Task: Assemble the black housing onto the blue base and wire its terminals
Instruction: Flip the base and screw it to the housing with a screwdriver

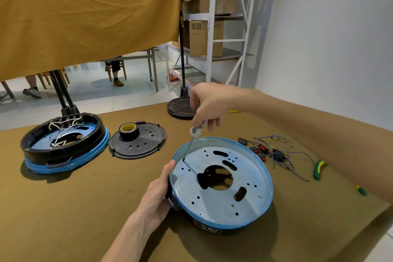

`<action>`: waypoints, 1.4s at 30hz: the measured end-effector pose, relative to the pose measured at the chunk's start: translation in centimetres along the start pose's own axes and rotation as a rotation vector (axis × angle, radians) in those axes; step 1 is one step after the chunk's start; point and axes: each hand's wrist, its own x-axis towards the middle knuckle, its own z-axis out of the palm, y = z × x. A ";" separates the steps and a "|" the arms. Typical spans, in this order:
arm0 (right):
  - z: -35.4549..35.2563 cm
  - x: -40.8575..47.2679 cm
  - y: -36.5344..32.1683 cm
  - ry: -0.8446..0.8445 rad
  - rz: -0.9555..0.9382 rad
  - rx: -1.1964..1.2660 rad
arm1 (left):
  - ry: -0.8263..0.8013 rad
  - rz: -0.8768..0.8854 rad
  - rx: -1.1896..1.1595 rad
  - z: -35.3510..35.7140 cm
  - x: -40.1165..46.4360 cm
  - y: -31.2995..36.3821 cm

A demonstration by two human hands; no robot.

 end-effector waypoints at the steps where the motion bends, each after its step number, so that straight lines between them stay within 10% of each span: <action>1: 0.3 0.1 0.0 0.052 -0.010 -0.037 | -0.001 -0.001 0.002 0.0 0.0 0.0; 42: 0.1 -0.1 1.1 0.029 -0.020 0.011 | 0.010 0.041 -0.020 -0.5 0.1 0.0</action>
